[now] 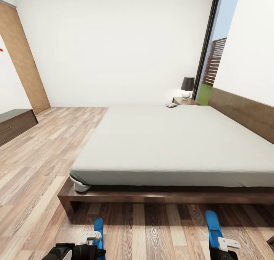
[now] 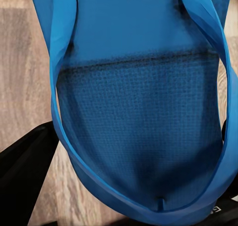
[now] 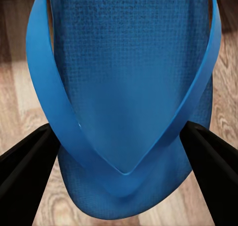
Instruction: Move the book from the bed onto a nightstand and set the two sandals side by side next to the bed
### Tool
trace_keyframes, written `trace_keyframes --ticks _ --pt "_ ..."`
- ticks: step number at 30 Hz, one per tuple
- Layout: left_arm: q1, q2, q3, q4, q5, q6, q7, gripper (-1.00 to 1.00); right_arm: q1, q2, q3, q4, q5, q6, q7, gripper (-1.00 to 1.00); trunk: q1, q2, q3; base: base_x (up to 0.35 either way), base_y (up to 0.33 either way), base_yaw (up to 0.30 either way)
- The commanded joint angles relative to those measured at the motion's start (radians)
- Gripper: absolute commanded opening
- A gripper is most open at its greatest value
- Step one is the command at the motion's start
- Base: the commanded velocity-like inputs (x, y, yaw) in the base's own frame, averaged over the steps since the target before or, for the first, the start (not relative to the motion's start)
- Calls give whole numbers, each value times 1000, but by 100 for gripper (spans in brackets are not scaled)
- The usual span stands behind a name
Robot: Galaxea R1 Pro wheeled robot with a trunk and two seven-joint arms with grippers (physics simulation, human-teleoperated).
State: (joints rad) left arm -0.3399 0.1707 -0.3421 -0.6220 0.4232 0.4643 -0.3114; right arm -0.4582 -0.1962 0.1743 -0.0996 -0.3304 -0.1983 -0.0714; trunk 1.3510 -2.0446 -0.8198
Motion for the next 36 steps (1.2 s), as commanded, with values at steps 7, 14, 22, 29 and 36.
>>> trace_keyframes --ticks 7,14,22,29,36 --pt "-1 1 -5 1 6 4 2 -100 0 0 12 2 -7 -3 -4 -100 0 0 -1 0 0 0" --pt "-1 -1 -7 1 6 4 2 -100 0 0 12 0 -7 -2 -5 -100 27 -49 -23 0 0 0" --pt "-1 -2 -8 1 6 4 2 -100 -1 1 15 -15 -1 230 -5 -100 57 -105 -48 0 0 0" --pt "-1 -1 -4 1 6 3 2 -100 -4 -2 14 -127 -1 343 -6 -100 84 -154 -70 0 0 0" --pt "-1 -3 -3 -1 6 -18 2 -100 -4 -11 16 -273 4 374 50 -100 96 -175 -79 0 0 0"
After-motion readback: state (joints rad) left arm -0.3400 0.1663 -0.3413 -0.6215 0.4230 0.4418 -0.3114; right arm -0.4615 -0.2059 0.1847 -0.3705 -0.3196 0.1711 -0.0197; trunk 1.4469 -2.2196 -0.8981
